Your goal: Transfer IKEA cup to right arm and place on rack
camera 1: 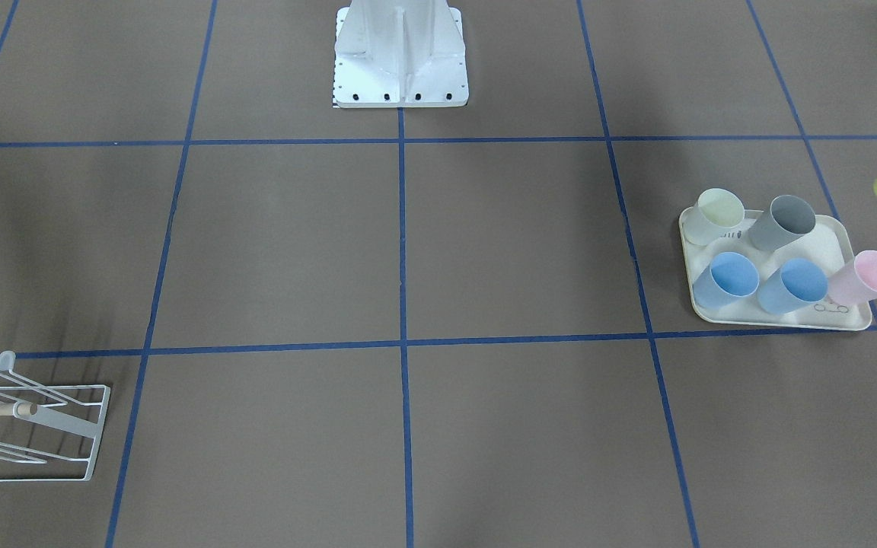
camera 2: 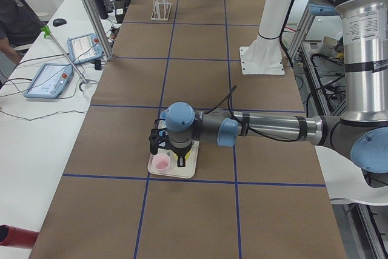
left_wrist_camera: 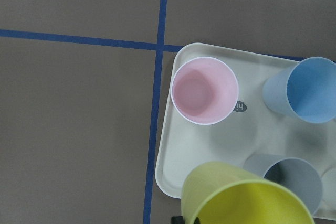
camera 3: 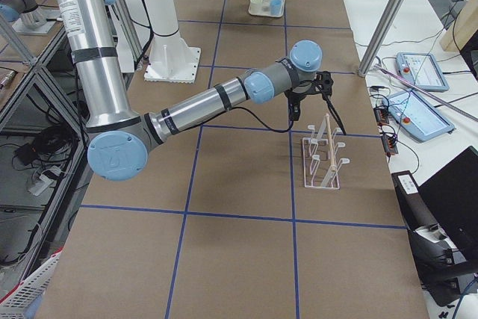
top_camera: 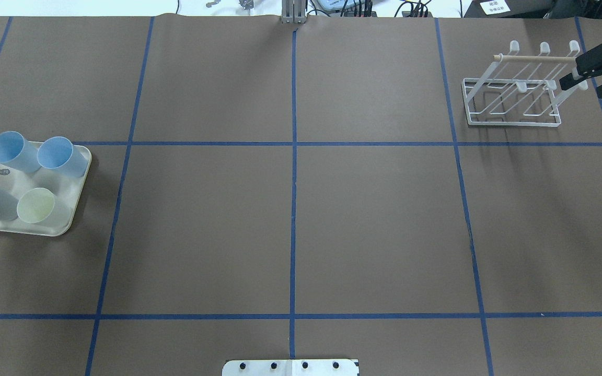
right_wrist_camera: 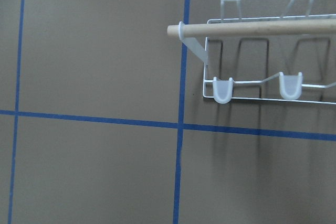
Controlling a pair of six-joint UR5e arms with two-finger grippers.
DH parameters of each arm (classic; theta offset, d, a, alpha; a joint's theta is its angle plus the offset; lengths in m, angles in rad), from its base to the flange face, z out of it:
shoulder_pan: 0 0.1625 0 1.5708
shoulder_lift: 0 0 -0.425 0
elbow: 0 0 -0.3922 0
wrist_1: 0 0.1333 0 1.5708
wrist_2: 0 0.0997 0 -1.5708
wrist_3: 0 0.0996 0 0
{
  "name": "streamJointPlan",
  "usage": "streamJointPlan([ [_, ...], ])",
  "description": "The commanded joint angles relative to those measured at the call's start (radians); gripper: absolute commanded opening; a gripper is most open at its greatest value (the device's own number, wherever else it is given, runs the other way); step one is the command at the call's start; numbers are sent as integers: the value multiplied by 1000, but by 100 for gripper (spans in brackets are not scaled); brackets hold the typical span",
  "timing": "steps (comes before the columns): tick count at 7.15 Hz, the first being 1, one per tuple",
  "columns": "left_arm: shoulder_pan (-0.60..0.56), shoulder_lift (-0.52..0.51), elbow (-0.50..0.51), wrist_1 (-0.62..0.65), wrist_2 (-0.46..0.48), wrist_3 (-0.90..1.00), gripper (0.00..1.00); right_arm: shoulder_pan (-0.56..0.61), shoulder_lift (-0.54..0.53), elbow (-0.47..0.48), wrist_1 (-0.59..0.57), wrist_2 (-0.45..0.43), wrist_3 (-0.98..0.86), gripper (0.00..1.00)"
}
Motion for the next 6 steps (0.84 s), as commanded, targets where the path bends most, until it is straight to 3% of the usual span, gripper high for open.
streamJointPlan([
  [1,-7,-192,-48,276,6,5,0,-32,19,7,0,-49,33,99],
  [2,-1,-275,-45,325,0,-98,0,-61,26,13,3,-66,115,99],
  [3,13,-301,-59,273,-22,-278,0,-86,78,13,4,-90,172,99],
  [4,83,-301,-63,119,-65,-505,0,-104,115,1,6,-91,216,99],
  [6,244,-295,-48,-235,-53,-950,0,-135,140,-5,65,-117,232,99],
])
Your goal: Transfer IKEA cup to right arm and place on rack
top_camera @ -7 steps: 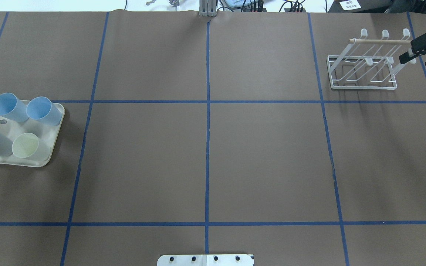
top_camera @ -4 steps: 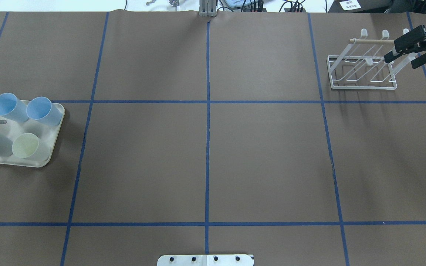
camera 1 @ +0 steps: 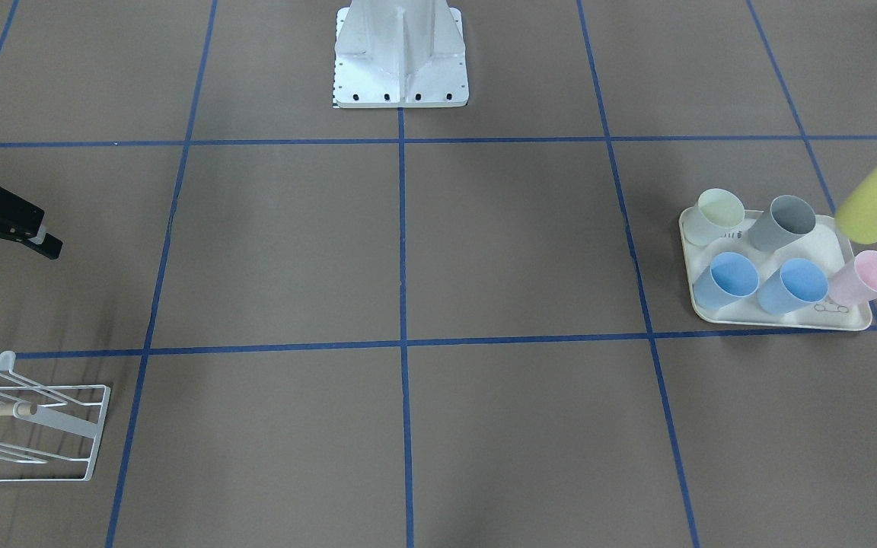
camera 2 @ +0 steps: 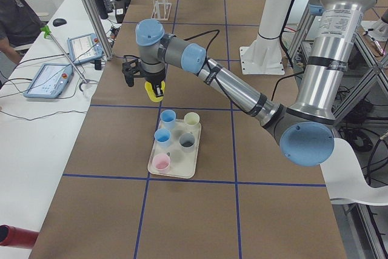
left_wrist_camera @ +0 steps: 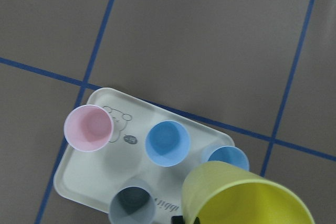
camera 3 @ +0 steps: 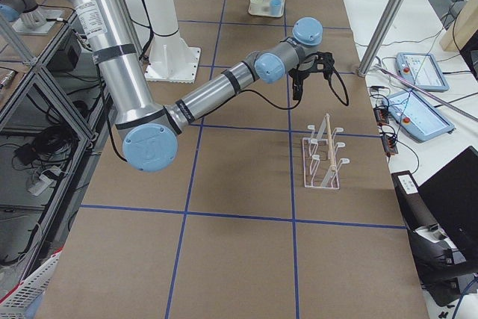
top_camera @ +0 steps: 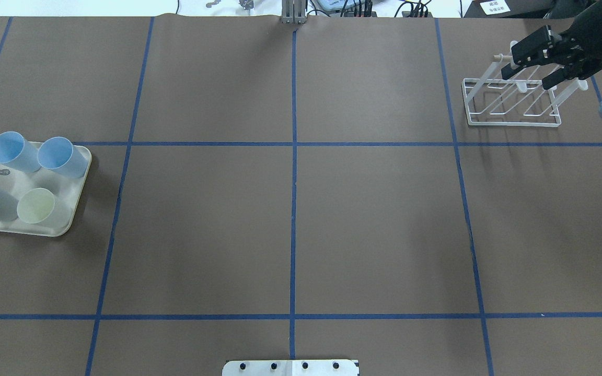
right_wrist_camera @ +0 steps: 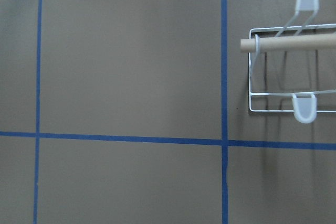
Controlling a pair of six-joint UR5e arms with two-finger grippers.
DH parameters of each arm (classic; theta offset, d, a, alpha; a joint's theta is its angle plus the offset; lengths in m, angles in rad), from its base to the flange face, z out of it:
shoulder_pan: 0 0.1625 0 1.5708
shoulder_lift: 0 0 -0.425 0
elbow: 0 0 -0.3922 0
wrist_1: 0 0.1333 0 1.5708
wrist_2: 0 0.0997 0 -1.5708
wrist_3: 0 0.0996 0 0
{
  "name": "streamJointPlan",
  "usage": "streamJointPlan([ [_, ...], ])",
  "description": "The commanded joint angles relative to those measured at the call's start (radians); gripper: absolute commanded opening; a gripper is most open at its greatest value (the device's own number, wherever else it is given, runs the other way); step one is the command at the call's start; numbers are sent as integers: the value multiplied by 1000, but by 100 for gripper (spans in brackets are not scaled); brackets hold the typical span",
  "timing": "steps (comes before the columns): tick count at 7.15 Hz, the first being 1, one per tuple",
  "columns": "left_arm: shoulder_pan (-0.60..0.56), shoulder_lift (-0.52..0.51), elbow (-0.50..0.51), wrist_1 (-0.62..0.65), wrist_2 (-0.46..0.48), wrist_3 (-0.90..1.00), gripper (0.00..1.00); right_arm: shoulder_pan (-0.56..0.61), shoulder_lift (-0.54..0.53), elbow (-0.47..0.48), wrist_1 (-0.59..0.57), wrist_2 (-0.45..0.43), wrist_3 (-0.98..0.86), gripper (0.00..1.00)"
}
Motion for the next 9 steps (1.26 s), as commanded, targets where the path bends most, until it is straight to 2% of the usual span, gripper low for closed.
streamJointPlan([
  [1,166,-8,30,-398,34,-487,0,-42,38,-10,86,-60,61,99],
  [3,315,-21,47,-677,213,-829,0,-128,73,-15,174,-175,241,99],
  [5,461,-47,50,-870,417,-1104,0,-177,87,-85,475,-204,526,99],
  [6,536,-57,45,-942,529,-1210,0,-214,96,-123,639,-267,710,99],
  [8,633,-59,74,-1173,741,-1456,0,-359,99,-130,885,-521,1020,99],
  [9,677,-71,106,-1277,835,-1539,0,-411,107,-131,1002,-613,1072,99],
])
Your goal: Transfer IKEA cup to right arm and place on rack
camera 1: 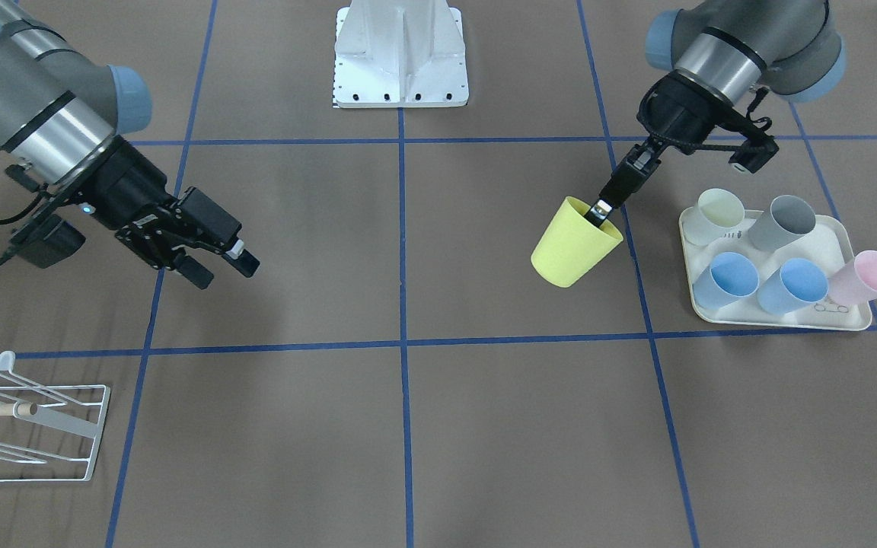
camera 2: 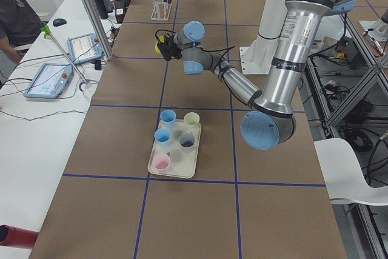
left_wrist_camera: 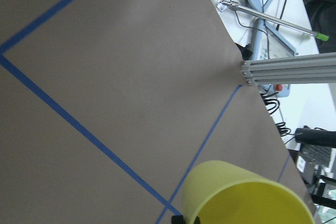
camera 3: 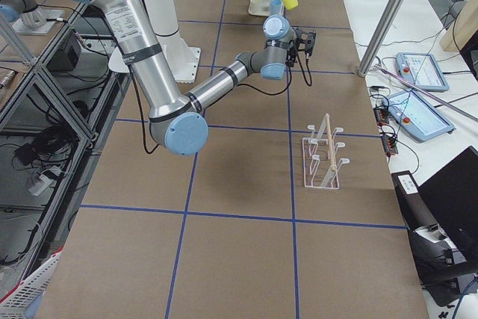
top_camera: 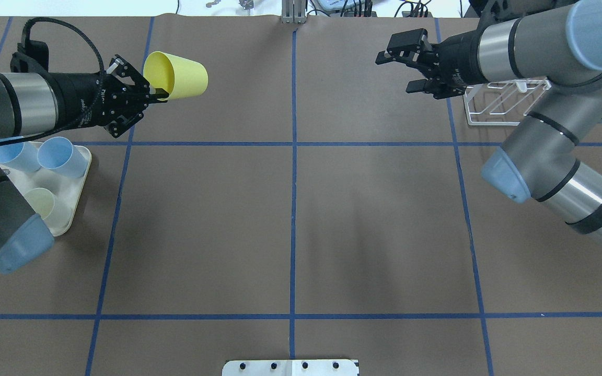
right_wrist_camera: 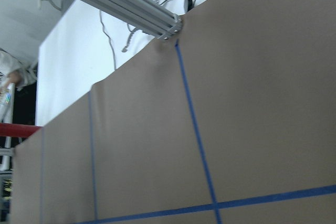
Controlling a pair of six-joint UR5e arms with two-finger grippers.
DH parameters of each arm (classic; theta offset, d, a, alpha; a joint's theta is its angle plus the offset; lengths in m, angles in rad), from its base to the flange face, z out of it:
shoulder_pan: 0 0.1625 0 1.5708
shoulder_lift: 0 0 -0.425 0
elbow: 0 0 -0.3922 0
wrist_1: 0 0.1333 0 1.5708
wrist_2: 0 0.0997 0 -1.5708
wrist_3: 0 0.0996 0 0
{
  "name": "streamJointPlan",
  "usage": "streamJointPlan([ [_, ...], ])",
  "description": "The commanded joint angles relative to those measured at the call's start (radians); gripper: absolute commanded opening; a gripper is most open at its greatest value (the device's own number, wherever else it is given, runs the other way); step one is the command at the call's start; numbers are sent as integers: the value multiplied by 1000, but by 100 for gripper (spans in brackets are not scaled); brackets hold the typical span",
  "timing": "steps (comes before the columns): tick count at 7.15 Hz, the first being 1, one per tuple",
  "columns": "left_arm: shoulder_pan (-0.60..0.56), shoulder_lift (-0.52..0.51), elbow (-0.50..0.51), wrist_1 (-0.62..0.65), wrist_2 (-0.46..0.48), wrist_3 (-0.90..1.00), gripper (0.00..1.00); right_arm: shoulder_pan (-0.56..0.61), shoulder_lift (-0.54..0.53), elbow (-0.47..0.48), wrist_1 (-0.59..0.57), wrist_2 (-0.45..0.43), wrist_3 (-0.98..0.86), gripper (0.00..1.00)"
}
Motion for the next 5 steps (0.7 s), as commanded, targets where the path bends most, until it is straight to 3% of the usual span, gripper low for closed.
streamJointPlan([
  [1,90,-13,63,-244,206,-174,0,-110,31,-2,200,-178,205,99],
  [5,119,-30,141,-537,411,-323,0,-231,145,-5,265,-372,324,99],
])
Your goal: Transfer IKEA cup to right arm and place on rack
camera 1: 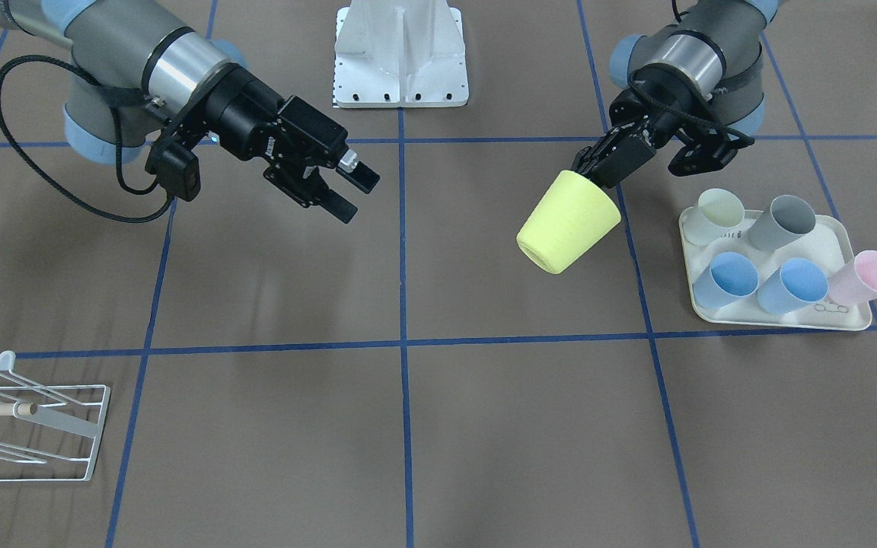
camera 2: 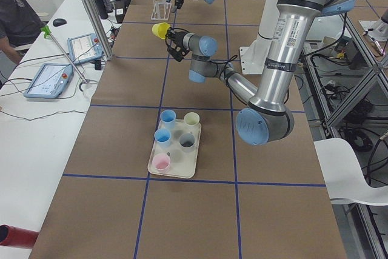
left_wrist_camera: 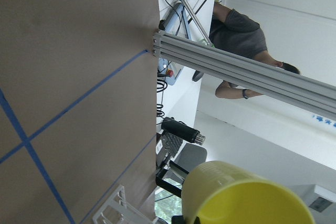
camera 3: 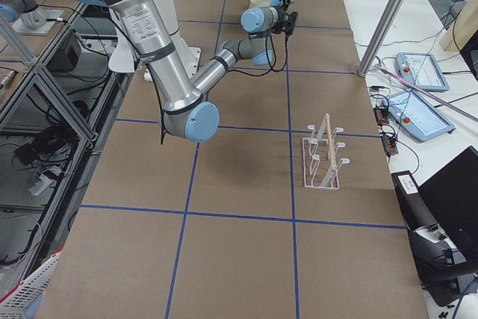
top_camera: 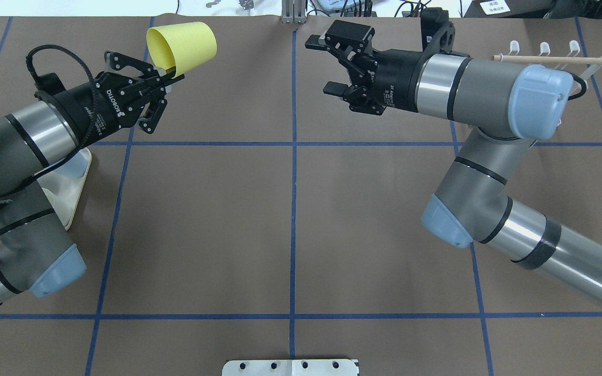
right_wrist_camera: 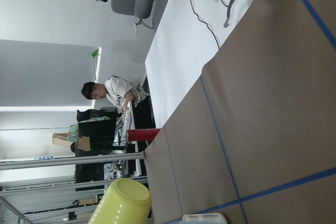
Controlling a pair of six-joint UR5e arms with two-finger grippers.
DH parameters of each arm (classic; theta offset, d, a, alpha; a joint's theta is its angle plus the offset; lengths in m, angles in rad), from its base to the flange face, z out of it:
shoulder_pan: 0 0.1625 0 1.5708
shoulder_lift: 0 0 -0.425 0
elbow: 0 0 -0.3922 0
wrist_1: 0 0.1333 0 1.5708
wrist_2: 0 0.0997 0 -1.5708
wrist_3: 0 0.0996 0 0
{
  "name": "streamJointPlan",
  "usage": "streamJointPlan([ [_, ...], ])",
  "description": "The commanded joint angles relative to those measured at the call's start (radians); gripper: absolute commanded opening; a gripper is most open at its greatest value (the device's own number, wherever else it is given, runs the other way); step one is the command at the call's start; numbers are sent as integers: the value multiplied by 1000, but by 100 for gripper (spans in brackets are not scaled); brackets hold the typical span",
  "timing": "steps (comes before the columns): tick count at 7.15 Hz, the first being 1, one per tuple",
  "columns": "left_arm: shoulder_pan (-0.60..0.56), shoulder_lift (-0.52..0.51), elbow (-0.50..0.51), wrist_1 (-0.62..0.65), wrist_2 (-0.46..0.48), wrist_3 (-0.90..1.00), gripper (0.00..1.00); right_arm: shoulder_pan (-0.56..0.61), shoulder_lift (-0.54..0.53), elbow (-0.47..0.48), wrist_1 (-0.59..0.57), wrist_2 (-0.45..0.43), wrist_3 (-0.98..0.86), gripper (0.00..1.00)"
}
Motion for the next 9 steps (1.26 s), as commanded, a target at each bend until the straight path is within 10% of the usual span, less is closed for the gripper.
streamJointPlan([
  [1,20,-37,35,-90,57,-18,0,-57,43,-9,8,-77,17,99],
  [9,140,-152,76,-79,66,19,0,-56,87,-58,10,-89,85,99],
])
